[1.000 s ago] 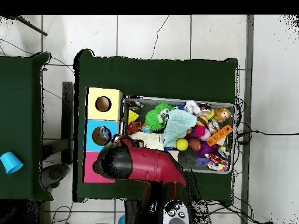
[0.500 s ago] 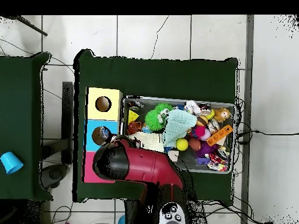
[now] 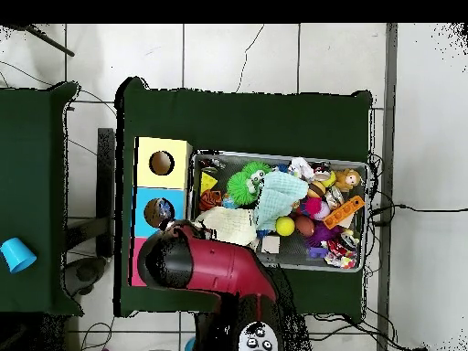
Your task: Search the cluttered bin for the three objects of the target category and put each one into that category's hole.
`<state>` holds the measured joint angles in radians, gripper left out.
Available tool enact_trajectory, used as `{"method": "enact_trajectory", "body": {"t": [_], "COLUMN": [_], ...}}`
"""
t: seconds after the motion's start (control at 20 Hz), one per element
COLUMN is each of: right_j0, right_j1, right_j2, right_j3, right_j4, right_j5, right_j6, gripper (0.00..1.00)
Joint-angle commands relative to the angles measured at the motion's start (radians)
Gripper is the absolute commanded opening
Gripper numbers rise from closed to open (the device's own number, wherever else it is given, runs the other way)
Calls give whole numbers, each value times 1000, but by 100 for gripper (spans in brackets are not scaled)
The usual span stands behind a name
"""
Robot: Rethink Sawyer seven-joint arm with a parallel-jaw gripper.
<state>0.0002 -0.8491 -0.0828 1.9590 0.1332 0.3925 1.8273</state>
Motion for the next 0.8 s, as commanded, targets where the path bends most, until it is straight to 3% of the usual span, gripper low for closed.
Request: {"method": "enact_trajectory", "body": {"t": [0.05, 0.8], "right_j0": [48, 129], "right_j1": [16, 52], "right_j2": [20, -11], "right_j3": [58, 46], "right_j4": [68, 131], "right_j5": [-16, -51], "right_j6": [268, 281], "gripper": [0, 0]}}
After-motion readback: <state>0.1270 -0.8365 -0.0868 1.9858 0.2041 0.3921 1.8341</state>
